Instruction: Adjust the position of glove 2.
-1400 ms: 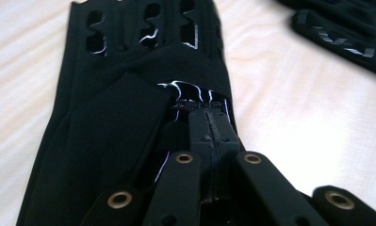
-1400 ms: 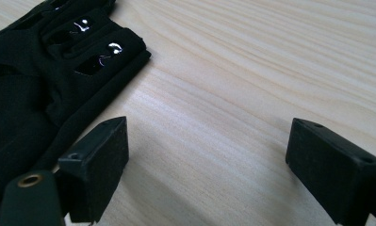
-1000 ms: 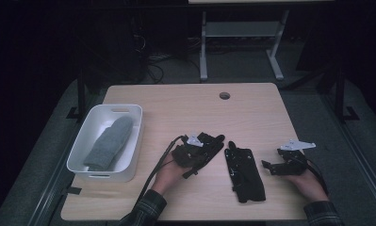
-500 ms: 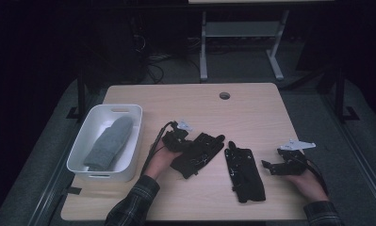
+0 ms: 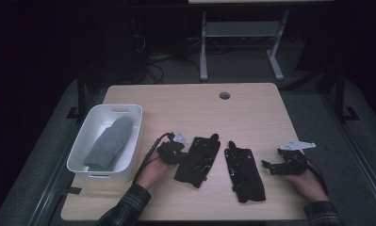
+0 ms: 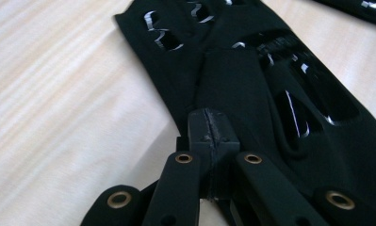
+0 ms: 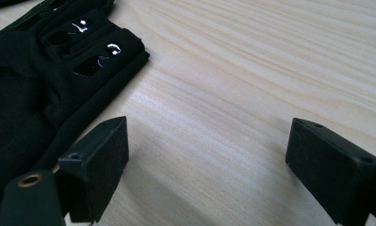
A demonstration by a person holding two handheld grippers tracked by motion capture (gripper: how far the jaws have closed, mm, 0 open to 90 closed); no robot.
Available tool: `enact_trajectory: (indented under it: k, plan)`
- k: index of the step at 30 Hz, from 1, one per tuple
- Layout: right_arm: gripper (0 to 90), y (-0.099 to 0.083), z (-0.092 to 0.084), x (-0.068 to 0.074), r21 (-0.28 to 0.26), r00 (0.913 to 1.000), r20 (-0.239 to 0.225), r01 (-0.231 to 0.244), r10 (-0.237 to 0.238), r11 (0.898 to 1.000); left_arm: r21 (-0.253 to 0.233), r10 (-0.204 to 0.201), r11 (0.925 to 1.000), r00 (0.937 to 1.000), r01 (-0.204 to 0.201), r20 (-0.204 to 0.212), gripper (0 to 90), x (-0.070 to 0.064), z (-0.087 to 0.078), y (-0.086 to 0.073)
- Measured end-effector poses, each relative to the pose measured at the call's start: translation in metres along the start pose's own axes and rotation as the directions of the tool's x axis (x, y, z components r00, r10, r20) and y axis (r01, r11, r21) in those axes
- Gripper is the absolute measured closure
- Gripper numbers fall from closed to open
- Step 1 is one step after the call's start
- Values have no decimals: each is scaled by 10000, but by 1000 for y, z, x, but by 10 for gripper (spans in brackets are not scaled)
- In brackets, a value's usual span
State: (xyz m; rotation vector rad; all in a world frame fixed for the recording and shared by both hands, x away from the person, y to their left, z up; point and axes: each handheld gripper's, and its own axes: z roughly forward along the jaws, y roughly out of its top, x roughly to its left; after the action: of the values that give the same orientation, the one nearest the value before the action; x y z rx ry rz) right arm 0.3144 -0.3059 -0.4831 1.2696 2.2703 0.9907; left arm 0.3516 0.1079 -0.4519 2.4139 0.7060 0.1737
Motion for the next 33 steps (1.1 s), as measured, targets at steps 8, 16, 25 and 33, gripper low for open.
enact_trajectory:
  k: [8, 16, 25, 33]
  plan:
    - [132, 0, 0, 0, 10, 10000, 4, 12, -12, 10000, 131, 380, 9992, 9983, -386, 448, 871, -19, -6, -8]
    - [145, 0, 0, 1, 15, 10000, -4, -24, 24, 10000, -78, -13, 10000, 9997, 15, 251, 644, -16, -12, -11]
    - [649, 8, -18, 12, -37, 9975, -706, 72, -75, 10000, -469, -857, 9950, 9946, 884, 583, 374, -7, -17, -21]
    - [896, 9, -23, 40, 240, 9761, -2039, 819, -754, 9963, -589, -974, 9932, 9939, 1004, 525, 335, -6, -22, -28]
